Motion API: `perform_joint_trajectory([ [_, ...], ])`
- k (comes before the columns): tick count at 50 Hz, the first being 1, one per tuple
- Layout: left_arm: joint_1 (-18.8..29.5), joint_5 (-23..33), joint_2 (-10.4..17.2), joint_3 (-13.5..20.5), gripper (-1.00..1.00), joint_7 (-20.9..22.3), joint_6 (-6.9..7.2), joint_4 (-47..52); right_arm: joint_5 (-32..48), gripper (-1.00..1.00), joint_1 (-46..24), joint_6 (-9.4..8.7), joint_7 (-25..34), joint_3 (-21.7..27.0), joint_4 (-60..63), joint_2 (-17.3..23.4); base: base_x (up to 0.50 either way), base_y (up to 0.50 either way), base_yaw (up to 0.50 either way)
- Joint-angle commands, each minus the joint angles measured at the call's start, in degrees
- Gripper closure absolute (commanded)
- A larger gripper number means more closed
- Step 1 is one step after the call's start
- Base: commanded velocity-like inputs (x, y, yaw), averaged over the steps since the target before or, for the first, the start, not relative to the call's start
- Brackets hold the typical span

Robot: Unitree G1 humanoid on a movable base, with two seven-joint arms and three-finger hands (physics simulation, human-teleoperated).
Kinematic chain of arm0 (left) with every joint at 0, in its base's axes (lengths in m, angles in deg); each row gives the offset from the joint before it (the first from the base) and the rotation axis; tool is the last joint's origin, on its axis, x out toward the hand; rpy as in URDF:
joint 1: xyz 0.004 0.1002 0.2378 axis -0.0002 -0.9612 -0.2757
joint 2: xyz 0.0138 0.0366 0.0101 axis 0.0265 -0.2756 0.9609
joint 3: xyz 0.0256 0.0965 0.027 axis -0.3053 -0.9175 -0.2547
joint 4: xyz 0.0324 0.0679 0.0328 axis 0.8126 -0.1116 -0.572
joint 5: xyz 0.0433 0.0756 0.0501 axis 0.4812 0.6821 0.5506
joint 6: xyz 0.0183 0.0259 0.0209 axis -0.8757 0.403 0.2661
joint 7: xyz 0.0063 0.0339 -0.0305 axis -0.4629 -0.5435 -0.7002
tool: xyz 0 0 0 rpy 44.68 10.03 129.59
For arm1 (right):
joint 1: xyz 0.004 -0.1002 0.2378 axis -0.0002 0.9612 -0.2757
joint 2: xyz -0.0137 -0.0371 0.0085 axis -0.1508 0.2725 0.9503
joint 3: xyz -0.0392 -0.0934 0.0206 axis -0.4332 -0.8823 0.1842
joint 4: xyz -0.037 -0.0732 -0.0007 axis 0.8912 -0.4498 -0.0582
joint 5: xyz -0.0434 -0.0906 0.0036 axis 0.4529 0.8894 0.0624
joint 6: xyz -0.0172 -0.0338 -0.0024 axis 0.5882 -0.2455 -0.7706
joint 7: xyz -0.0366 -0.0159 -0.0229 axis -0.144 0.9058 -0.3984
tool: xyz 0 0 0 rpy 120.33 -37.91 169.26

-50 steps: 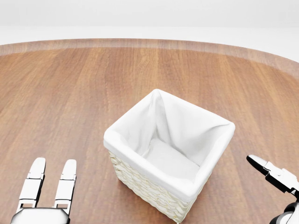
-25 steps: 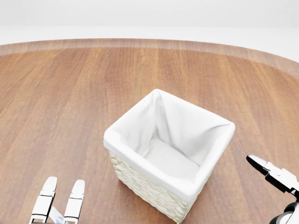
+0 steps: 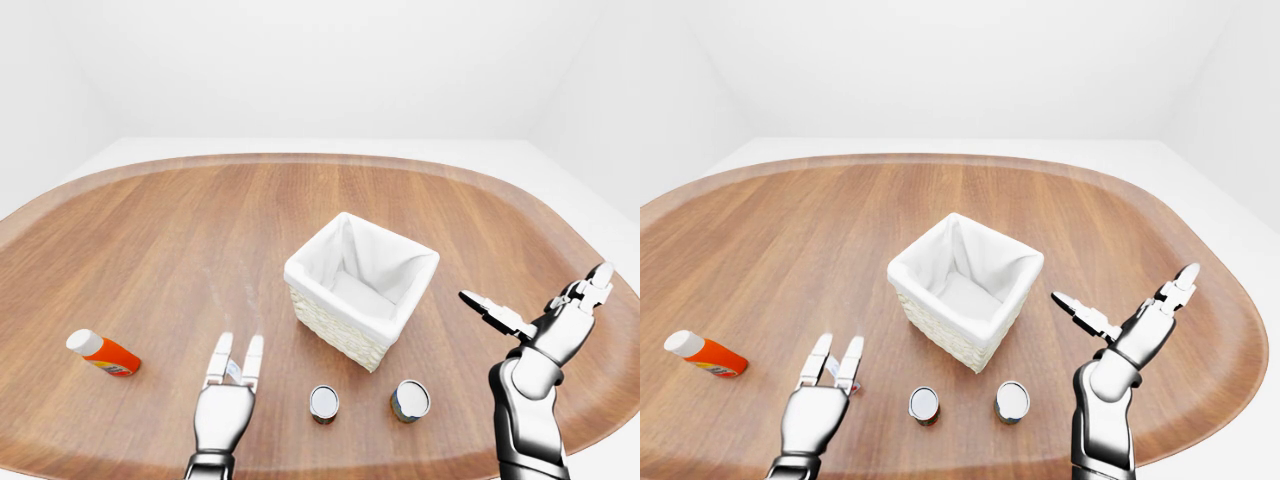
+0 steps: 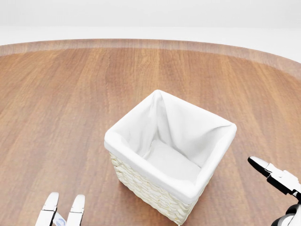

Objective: Pick up the alphabet soup and the cream cheese box, and put them in the basket.

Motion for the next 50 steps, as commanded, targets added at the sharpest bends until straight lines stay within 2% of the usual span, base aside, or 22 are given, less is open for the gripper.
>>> perform_joint_trajectory([
  [1, 2.5, -2.9, 0.4, 0.3, -1.00, -1.6, 0.00, -6.1, 0.1, -1.00, 0.1, -0.21, 0.0, 0.0, 0.2, 0.0, 0.00, 0.00, 0.00],
  [15, 9.2, -3.7, -0.1, 0.4, -1.00, -0.2, 0.00, -13.9, 0.2, -1.00, -0.1, -0.07, 0.0, -0.1, -0.1, 0.0, 0.00, 0.00, 0.00],
  [27, 13.9, -4.7, -0.2, 0.8, -1.00, 3.1, 0.00, -17.9, 0.1, -1.00, -0.1, 0.00, 0.0, -0.1, -0.2, 0.1, 0.00, 0.00, 0.00],
  [33, 16.6, -5.6, -0.3, 1.0, -1.00, 1.8, 0.00, -22.7, 0.2, -1.00, 0.0, -0.32, 0.0, -0.1, 0.3, 0.0, 0.00, 0.00, 0.00],
  [41, 17.3, -6.0, 0.1, 1.2, -1.00, 1.9, 0.00, -22.8, 0.2, -1.00, -0.2, 0.26, 0.0, -0.2, -0.5, 0.1, 0.00, 0.00, 0.00],
  [45, 20.2, -7.0, -0.2, 1.5, -1.00, -1.8, 0.00, -28.9, 0.2, -1.00, -0.2, 0.45, 0.0, -0.2, -0.7, 0.1, 0.00, 0.00, 0.00],
  [50, 23.2, -8.5, -0.3, 0.9, -1.00, -1.8, 0.00, -35.1, 0.2, -1.00, -0.1, 0.46, 0.0, -0.2, -0.7, 0.1, 0.00, 0.00, 0.00],
])
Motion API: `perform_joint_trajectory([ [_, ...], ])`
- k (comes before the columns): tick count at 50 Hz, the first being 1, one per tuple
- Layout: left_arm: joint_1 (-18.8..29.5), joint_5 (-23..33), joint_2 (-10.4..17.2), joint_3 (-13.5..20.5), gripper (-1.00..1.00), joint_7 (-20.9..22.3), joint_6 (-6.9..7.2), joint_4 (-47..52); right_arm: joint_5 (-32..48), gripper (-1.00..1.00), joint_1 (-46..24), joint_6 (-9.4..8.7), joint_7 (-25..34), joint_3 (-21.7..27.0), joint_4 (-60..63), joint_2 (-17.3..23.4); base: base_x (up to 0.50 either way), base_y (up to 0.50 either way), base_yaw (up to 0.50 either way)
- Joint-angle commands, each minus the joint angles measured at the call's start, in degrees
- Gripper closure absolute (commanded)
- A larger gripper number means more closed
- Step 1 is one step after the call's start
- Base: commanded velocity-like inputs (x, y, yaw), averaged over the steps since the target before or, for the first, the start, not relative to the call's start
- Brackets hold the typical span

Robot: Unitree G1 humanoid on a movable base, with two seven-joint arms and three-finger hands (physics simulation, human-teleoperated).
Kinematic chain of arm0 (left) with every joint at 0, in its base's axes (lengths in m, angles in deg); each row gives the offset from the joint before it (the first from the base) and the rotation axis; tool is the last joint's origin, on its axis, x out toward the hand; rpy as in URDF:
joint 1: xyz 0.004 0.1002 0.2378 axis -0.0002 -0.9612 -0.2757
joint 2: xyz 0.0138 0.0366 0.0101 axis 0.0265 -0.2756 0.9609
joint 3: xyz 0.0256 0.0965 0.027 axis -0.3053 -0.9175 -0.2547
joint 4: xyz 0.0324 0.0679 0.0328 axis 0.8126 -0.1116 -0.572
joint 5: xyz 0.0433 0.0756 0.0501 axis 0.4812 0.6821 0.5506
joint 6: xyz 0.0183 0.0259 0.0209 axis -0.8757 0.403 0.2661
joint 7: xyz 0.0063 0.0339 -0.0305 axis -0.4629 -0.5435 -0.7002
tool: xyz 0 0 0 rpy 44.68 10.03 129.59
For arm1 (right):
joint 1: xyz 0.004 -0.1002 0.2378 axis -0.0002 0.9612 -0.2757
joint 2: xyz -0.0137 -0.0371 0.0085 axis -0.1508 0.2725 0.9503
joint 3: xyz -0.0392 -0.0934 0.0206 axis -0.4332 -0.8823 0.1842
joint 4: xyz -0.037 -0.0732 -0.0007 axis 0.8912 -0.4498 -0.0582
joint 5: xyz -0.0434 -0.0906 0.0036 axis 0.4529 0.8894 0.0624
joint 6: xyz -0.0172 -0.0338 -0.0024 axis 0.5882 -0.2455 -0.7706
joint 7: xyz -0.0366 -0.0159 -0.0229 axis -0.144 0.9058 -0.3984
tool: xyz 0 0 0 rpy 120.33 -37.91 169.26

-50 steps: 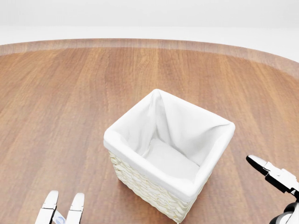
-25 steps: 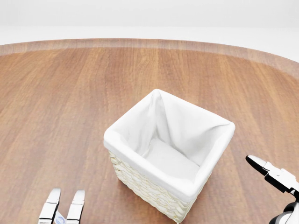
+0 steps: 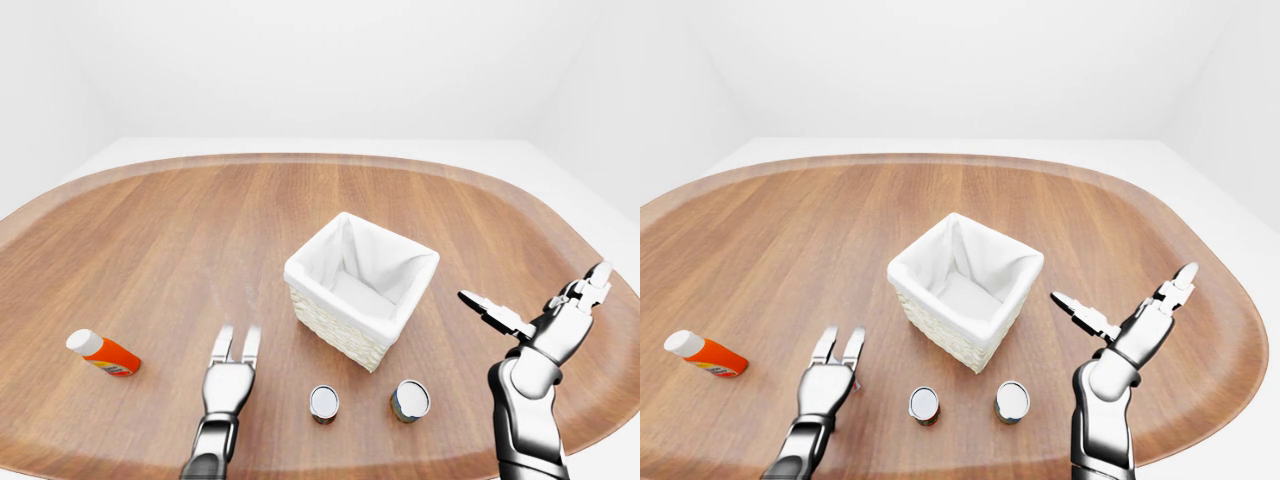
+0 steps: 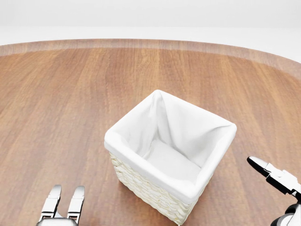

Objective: Pick up the alphabet soup and the cream cheese box, and put them in the basket.

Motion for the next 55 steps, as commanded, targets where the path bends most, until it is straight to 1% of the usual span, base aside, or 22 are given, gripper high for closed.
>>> perform_joint_trajectory([
  [1, 5.2, -2.4, -0.2, -0.4, -1.00, -1.4, 0.00, -9.8, 0.0, -1.00, 0.1, 0.20, 0.0, 0.0, -0.2, 0.0, 0.00, 0.00, 0.00],
  [9, 9.1, -4.7, -0.1, -0.5, -1.00, -1.4, 0.00, -16.1, 0.1, -1.00, 0.1, 0.10, 0.0, 0.0, -0.1, 0.0, 0.00, 0.00, 0.00],
  [13, 11.2, -5.7, 0.0, -0.6, -1.00, -1.4, 0.00, -19.4, 0.1, -1.00, 0.0, 0.42, 0.0, -0.1, -0.6, 0.0, 0.00, 0.00, 0.00],
  [15, 12.3, -6.1, -0.1, -0.8, -1.00, -1.4, 0.00, -21.2, 0.1, -1.00, 0.0, 0.14, 0.0, -0.1, -0.3, 0.0, 0.00, 0.00, 0.00],
  [16, 13.2, -6.4, -0.2, -0.9, -1.00, -1.4, 0.00, -22.7, 0.2, -1.00, -0.2, 0.36, 0.0, -0.1, -0.6, 0.1, 0.00, 0.00, 0.00],
  [18, 14.5, -7.0, -0.2, -0.9, -1.00, -1.4, 0.00, -25.1, 0.1, -1.00, 0.0, -0.04, 0.0, -0.1, -0.1, 0.0, 0.00, 0.00, 0.00],
  [27, 18.4, -9.2, -0.6, -2.2, -1.00, -1.4, 0.00, -34.8, 0.0, -1.00, -0.2, 0.25, 0.0, 0.0, -0.5, 0.1, 0.00, 0.00, 0.00],
  [31, 19.0, -9.6, -0.7, -2.7, -1.00, -1.4, 0.00, -36.8, 0.0, -1.00, -0.3, 0.49, 0.0, 0.0, -0.8, 0.2, 0.00, 0.00, 0.00],
  [33, 19.2, -9.8, -0.7, -2.8, -1.00, -1.4, 0.00, -37.2, 0.0, -1.00, -0.2, 0.07, 0.0, -0.1, -0.3, 0.1, 0.00, 0.00, 0.00],
  [37, 19.6, -10.1, -0.8, -3.0, -1.00, -1.4, 0.00, -38.5, 0.0, -1.00, -0.1, -0.08, 0.0, -0.1, 0.0, 0.1, 0.00, 0.00, 0.00],
  [43, 20.1, -10.2, -1.0, -3.3, -1.00, -1.4, 0.00, -39.5, 0.0, -1.00, -0.2, 0.53, 0.0, -0.1, -0.7, 0.1, 0.00, 0.00, 0.00],
  [46, 20.1, -10.2, -1.1, -3.4, -1.00, -1.4, 0.00, -39.8, 0.0, -1.00, 0.0, -0.07, 0.0, -0.1, 0.1, 0.0, 0.00, 0.00, 0.00],
  [50, 20.2, -10.2, -1.2, -3.5, -1.00, -1.4, 0.00, -40.5, 0.1, -1.00, 0.1, -0.10, 0.0, -0.1, 0.2, 0.0, 0.00, 0.00, 0.00],
  [51, 20.2, -10.1, -1.3, -3.5, -1.00, -1.4, 0.00, -40.6, 0.1, -1.00, 0.0, 0.17, 0.0, -0.1, -0.1, 0.0, 0.00, 0.00, 0.00],
  [54, 20.1, -10.0, -1.3, -3.6, -1.00, -1.4, 0.00, -41.0, 0.1, -1.00, 0.1, -0.06, 0.0, -0.1, 0.2, 0.0, 0.00, 0.00, 0.00],
  [55, 20.1, -10.0, -1.3, -3.6, -0.84, -1.4, 0.00, -41.1, 0.2, -1.00, 0.0, 0.21, 0.0, -0.1, -0.2, 0.0, 0.00, 0.00, 0.00],
])
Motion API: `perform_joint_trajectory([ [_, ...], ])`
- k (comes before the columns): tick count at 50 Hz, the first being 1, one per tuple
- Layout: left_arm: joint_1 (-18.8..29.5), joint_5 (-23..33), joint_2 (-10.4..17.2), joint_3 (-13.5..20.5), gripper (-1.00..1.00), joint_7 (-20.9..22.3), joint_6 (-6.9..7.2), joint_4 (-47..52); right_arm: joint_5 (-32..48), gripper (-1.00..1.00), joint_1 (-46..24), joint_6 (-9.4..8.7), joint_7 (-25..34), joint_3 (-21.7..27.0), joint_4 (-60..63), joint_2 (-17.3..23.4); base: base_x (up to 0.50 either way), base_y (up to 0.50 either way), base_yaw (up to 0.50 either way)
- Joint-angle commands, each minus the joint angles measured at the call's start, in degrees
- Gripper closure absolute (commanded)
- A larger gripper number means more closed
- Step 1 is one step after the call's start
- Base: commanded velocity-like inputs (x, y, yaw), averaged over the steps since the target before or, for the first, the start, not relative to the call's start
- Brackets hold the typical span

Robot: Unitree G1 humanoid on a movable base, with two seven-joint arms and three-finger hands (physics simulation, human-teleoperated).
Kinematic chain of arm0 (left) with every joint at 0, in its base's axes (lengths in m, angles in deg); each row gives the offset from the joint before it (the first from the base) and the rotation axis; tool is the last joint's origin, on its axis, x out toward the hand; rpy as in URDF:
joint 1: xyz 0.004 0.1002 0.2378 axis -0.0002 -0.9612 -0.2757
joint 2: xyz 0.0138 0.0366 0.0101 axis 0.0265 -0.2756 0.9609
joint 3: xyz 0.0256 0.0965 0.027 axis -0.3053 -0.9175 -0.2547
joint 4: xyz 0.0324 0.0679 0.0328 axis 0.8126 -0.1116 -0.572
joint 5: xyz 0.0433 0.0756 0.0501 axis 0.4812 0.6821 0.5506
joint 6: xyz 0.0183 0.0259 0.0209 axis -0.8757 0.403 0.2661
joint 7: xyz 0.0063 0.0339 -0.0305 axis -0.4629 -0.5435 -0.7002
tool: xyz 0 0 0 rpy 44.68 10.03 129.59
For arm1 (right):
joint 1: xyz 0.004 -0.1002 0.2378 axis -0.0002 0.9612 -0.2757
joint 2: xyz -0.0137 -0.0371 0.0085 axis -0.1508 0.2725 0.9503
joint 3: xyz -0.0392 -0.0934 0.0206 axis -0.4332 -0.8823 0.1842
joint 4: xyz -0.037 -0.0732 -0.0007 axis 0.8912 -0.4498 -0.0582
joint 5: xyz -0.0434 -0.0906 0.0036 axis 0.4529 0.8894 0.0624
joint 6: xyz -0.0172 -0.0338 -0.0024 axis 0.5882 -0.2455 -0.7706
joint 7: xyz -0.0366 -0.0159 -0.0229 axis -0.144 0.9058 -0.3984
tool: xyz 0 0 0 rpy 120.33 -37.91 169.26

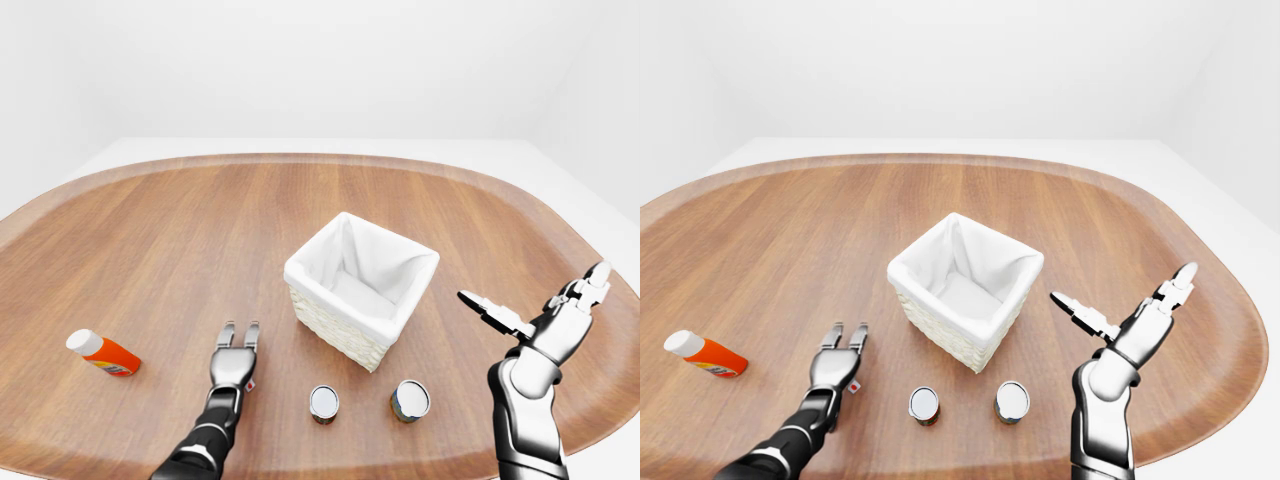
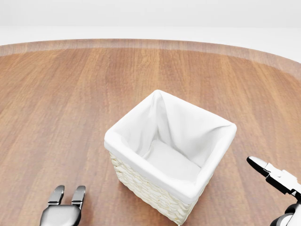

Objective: Pick up the alphabet soup and the cream cheese box, and put them in the basket.

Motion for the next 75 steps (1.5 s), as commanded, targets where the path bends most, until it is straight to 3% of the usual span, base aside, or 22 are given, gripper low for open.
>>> perform_joint_trajectory([
  [1, -4.1, -0.7, -0.4, -0.3, -0.11, 0.0, 0.00, -3.3, 0.1, -1.00, 0.0, 0.28, 0.0, 0.0, -0.3, 0.0, 0.00, 0.00, 0.00],
  [2, -4.2, -0.8, -0.3, -0.2, 0.20, 0.0, 0.00, -3.2, 0.1, -1.00, -0.1, 0.39, 0.0, 0.0, -0.5, 0.0, 0.00, 0.00, 0.00],
  [5, -4.3, -1.1, -0.1, 0.0, 0.00, 0.0, 0.00, -3.1, 0.1, -1.00, -0.1, 0.21, 0.0, -0.1, -0.4, 0.0, 0.00, 0.00, 0.00],
  [8, -4.3, -1.2, -0.1, 0.0, 0.15, 0.0, 0.00, -3.4, 0.1, -1.00, 0.0, -0.11, 0.0, -0.1, 0.1, 0.0, 0.00, 0.00, 0.00],
  [9, -4.4, -1.2, -0.1, -0.1, 0.32, 0.0, 0.00, -3.4, 0.2, -1.00, 0.0, -0.15, 0.0, -0.1, 0.1, 0.0, 0.00, 0.00, 0.00],
  [13, -4.5, -1.3, 0.0, 0.0, 0.31, 0.0, 0.00, -3.4, 0.2, -1.00, -0.1, 0.11, 0.0, -0.1, -0.4, 0.0, 0.00, 0.00, 0.00],
  [16, -4.8, -1.5, 0.3, 0.0, 0.46, 0.0, 0.00, -2.9, 0.2, -1.00, 0.0, -0.17, 0.0, 0.0, 0.1, 0.0, 0.00, 0.00, 0.00],
  [18, -5.0, -1.5, 0.5, 0.0, 1.00, 0.0, 0.00, -2.8, 0.2, -1.00, 0.1, -0.24, 0.0, -0.1, 0.1, 0.0, 0.00, 0.00, 0.00],
  [24, -5.6, -1.7, 0.7, 0.0, 0.97, 0.0, 0.00, -2.0, 0.3, -1.00, -0.1, 0.35, 0.0, 0.0, -0.7, 0.1, 0.00, 0.00, 0.00],
  [42, -9.6, -1.5, 1.7, -0.1, 1.00, 0.0, 0.00, 4.1, 0.3, -1.00, 0.1, -0.39, 0.0, -0.1, 0.5, -0.1, 0.00, 0.00, 0.00],
  [46, -11.2, -1.1, 2.2, 0.2, 1.00, 0.0, 0.00, 7.1, 0.4, -1.00, -0.1, 0.34, 0.0, -0.1, -0.5, 0.0, 0.00, 0.00, 0.00],
  [65, -26.5, 5.9, 3.1, 3.2, 1.00, 0.0, 0.00, 39.8, 0.4, -1.00, -0.2, 0.38, 0.0, -0.2, -0.8, 0.1, 0.00, 0.00, 0.00],
  [75, -30.5, 8.5, 3.1, 5.5, 1.00, 2.5, 0.00, 49.1, 0.5, -1.00, -0.1, 0.02, 0.0, -0.2, -0.5, 0.0, 0.00, 0.00, 0.00],
])
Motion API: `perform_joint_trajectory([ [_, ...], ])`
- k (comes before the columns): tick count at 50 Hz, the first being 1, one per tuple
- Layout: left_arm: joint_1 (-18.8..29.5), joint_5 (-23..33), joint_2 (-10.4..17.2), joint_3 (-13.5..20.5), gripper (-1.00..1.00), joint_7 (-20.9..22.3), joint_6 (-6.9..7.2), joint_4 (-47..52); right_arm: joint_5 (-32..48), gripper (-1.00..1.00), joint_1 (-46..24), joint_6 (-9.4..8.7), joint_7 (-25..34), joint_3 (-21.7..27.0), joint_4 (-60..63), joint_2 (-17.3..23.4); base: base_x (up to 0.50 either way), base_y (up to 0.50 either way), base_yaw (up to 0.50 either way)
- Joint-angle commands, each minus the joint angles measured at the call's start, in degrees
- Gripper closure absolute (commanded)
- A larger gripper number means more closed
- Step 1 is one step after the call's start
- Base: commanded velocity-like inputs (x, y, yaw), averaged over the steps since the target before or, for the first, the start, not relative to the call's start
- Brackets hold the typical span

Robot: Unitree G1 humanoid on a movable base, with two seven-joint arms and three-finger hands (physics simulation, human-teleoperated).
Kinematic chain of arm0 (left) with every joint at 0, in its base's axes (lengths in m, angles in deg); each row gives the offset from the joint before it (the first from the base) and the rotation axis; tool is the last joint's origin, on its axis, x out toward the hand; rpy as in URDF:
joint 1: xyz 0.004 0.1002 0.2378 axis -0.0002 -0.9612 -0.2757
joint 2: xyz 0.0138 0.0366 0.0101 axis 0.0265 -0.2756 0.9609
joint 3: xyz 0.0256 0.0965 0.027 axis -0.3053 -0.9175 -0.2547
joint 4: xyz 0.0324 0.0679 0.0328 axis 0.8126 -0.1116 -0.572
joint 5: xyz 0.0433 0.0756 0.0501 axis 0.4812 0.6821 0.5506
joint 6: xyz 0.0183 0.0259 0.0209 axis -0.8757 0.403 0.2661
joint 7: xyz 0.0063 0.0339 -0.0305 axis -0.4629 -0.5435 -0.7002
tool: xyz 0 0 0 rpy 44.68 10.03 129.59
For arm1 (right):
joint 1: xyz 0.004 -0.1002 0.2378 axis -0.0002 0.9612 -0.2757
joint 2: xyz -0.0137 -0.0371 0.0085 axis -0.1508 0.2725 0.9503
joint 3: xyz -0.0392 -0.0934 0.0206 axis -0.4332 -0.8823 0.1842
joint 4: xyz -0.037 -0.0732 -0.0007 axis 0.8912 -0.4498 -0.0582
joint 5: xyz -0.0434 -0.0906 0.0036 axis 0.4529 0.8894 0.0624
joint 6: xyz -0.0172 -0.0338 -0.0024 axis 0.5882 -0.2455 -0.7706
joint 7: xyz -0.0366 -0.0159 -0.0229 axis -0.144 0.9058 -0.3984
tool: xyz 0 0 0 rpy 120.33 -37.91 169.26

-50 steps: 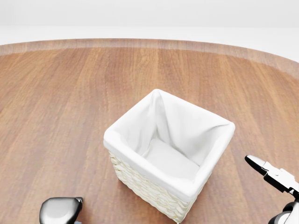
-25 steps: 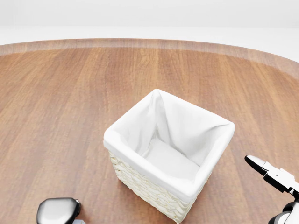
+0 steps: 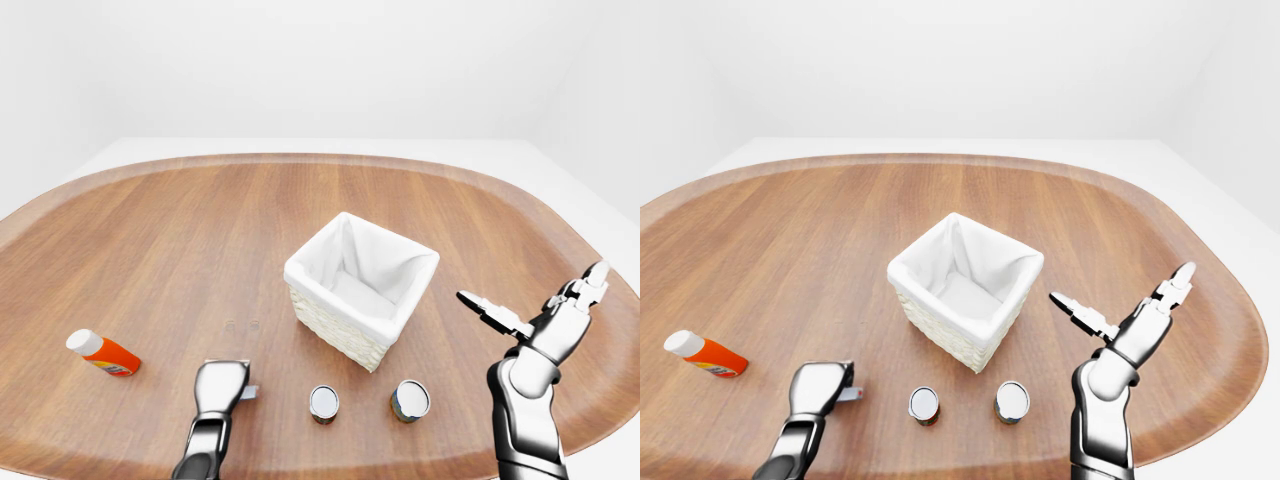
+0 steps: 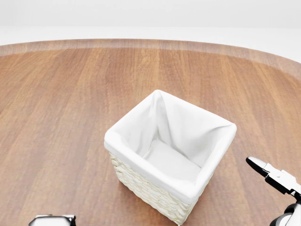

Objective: Pick up the alphabet soup and the cream cheese box, and put them in the basket.

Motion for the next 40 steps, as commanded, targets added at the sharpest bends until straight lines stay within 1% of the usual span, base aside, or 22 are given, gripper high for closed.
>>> perform_joint_trajectory([
  [1, -7.8, 3.2, 0.4, 2.6, 1.00, 2.2, 0.00, 13.1, 0.2, -1.00, -0.1, -0.21, 0.0, -0.1, 0.0, 0.0, 0.00, 0.00, 0.00],
  [4, -9.2, 4.0, 0.3, 3.7, 1.00, 4.1, 0.00, 16.9, 0.2, -1.00, -0.2, -0.07, 0.0, -0.1, -0.3, 0.0, 0.00, 0.00, 0.00],
  [7, -9.8, 4.8, -0.1, 4.1, 1.00, 5.2, 0.00, 19.2, 0.2, -1.00, -0.1, -0.44, 0.0, -0.1, 0.1, 0.0, 0.00, 0.00, 0.00],
  [9, -9.9, 5.2, -0.4, 4.2, 1.00, 5.6, 0.00, 19.7, 0.3, -1.00, -0.3, 0.01, 0.0, -0.1, -0.5, 0.1, 0.00, 0.00, 0.00],
  [12, -10.3, 5.7, -0.7, 4.6, 1.00, 6.5, 0.00, 21.4, 0.3, -1.00, -0.2, 0.00, 0.0, -0.1, -0.5, 0.1, 0.00, 0.00, 0.00],
  [13, -10.4, 3.9, -1.1, 5.6, 1.00, 6.5, 0.00, 22.8, 0.3, -1.00, -0.2, 0.07, 0.0, -0.1, -0.5, 0.1, 0.00, 0.00, 0.00],
  [14, -10.2, 4.2, -1.2, 5.7, 1.00, 6.8, 0.00, 22.9, 0.3, -1.00, -0.2, 0.04, 0.0, -0.2, -0.5, 0.1, 0.00, 0.00, 0.00],
  [18, -8.3, 2.5, -3.0, 7.3, 1.00, 4.2, 0.00, 21.1, 0.2, -1.00, -0.2, -0.20, 0.0, -0.1, -0.3, 0.1, 0.00, 0.00, 0.00],
  [21, -6.9, 1.3, -2.8, 6.9, 1.00, 1.5, 0.00, 19.5, 0.2, -1.00, -0.1, -0.13, 0.0, -0.1, -0.2, 0.1, 0.00, 0.00, 0.00],
  [23, -5.6, 0.6, -3.8, 7.2, 1.00, -0.9, 0.00, 19.2, 0.1, -1.00, 0.0, -0.30, 0.0, -0.1, 0.2, 0.0, 0.00, 0.00, 0.00],
  [24, -5.8, 0.3, -3.4, 6.7, 1.00, -0.9, 0.00, 19.4, 0.1, -1.00, 0.1, -0.26, 0.0, -0.1, 0.3, 0.0, 0.00, 0.00, 0.00],
  [26, -5.5, -1.4, -4.2, 7.3, 1.00, -0.9, 0.00, 21.0, 0.1, -1.00, 0.1, -0.09, 0.0, -0.1, 0.2, 0.0, 0.00, 0.00, 0.00],
  [27, -5.4, -1.8, -3.6, 6.9, 1.00, -0.9, 0.00, 21.7, 0.2, -1.00, 0.1, -0.07, 0.0, -0.1, 0.2, -0.1, 0.00, 0.00, 0.00],
  [28, -5.9, -3.2, -3.8, 7.1, 1.00, -0.9, 0.00, 24.2, 0.2, -1.00, 0.1, 0.04, 0.0, -0.1, 0.1, -0.1, 0.00, 0.00, 0.00],
  [29, -6.3, -3.3, -3.9, 7.1, 1.00, -0.7, 0.00, 25.7, 0.2, -1.00, 0.1, -0.14, 0.0, -0.1, 0.3, -0.1, 0.00, 0.00, 0.00],
  [31, -5.4, 0.0, -4.5, 5.6, 1.00, 0.9, 0.00, 26.7, 0.2, -1.00, 0.2, -0.28, 0.0, -0.1, 0.6, -0.1, 0.00, 0.00, 0.00],
  [33, -5.5, 1.3, -5.2, 4.6, 1.00, 2.7, 0.00, 29.0, 0.2, -1.00, 0.0, 0.15, 0.0, -0.1, 0.1, 0.0, 0.00, 0.00, 0.00],
  [34, -5.0, 1.8, -5.5, 4.5, 1.00, 2.4, 0.00, 29.9, 0.2, -1.00, 0.0, 0.31, 0.0, -0.1, -0.1, 0.0, 0.00, 0.00, 0.00],
  [35, -4.8, 0.6, -5.8, 4.7, 1.00, 2.5, 0.00, 31.2, 0.1, -1.00, 0.0, 0.44, 0.0, -0.1, -0.2, 0.0, 0.00, 0.00, 0.00],
  [36, -2.7, 0.5, -6.2, 4.6, 1.00, 3.7, 0.00, 30.5, 0.1, -1.00, 0.0, 0.60, 0.0, -0.1, -0.3, 0.0, 0.00, 0.00, 0.00],
  [37, -1.7, 0.9, -6.5, 4.6, 1.00, 3.1, 0.00, 29.8, 0.1, -1.00, 0.1, 0.21, 0.0, -0.1, 0.2, -0.1, 0.00, 0.00, 0.00],
  [40, 0.2, 0.9, -6.9, 4.2, 1.00, 4.6, 0.00, 30.3, 0.2, -1.00, 0.2, 0.08, 0.0, -0.2, 0.6, -0.1, 0.00, 0.00, 0.00],
])
